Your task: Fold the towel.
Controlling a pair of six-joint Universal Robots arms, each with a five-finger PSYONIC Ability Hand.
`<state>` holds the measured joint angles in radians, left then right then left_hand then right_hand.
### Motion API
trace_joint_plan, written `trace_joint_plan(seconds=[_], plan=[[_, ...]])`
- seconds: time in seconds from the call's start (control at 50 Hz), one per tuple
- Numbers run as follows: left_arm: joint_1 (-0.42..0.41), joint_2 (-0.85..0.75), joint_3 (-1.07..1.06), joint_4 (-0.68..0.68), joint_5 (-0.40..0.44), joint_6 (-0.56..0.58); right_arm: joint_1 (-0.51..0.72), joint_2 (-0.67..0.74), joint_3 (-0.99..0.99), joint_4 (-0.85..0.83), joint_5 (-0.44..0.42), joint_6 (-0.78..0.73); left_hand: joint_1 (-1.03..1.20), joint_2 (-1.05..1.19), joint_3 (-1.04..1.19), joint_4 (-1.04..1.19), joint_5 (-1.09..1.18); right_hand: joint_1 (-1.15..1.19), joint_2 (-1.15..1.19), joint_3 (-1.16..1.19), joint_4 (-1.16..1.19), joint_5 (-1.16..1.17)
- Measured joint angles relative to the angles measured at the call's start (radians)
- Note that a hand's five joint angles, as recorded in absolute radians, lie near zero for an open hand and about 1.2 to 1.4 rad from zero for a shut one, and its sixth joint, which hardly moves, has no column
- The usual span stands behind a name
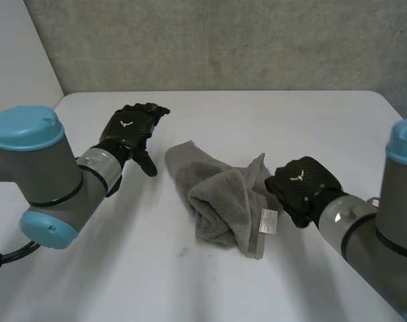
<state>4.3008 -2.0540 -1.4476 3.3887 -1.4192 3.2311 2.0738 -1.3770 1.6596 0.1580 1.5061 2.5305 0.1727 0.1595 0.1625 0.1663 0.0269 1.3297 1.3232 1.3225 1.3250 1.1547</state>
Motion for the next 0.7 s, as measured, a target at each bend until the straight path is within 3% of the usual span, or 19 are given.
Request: trace_joint_plan(seconds=[0.1,0.18,0.3,0.42,0.52,0.7], plan=[[-0.030,-0.057,0.048,0.004,0.001,0.005,-0.018,-0.036,0.031,-0.005,-0.003,0.046,0.000,0.015,0.011,0.000,0.000,-0.640,-0.636,-0.629,-0.629,-0.640],[-0.051,-0.120,0.111,-0.005,0.001,0.025,-0.025,-0.029,0.005,-0.006,-0.011,0.237,0.018,0.030,0.027,0.022,0.000,-0.874,-0.859,-0.859,-0.860,-0.894],[-0.061,-0.221,0.209,-0.041,0.001,0.109,-0.024,0.047,-0.063,-0.005,-0.059,0.571,0.030,0.044,0.041,0.035,0.000,-0.910,-0.891,-0.898,-0.908,-0.950],[-0.061,-0.303,0.272,-0.061,0.009,0.190,-0.011,0.163,-0.133,0.001,-0.119,0.804,0.032,0.046,0.043,0.039,0.000,-0.910,-0.891,-0.898,-0.908,-0.950],[-0.060,-0.353,0.303,-0.063,0.045,0.219,0.003,0.248,-0.182,0.003,-0.133,0.901,0.032,0.047,0.043,0.039,0.000,-0.910,-0.891,-0.898,-0.908,-0.948],[-0.059,-0.402,0.333,-0.060,0.110,0.221,0.018,0.337,-0.234,-0.004,-0.098,0.934,0.145,0.158,0.155,0.151,0.117,-0.908,-0.891,-0.897,-0.905,-0.919]])
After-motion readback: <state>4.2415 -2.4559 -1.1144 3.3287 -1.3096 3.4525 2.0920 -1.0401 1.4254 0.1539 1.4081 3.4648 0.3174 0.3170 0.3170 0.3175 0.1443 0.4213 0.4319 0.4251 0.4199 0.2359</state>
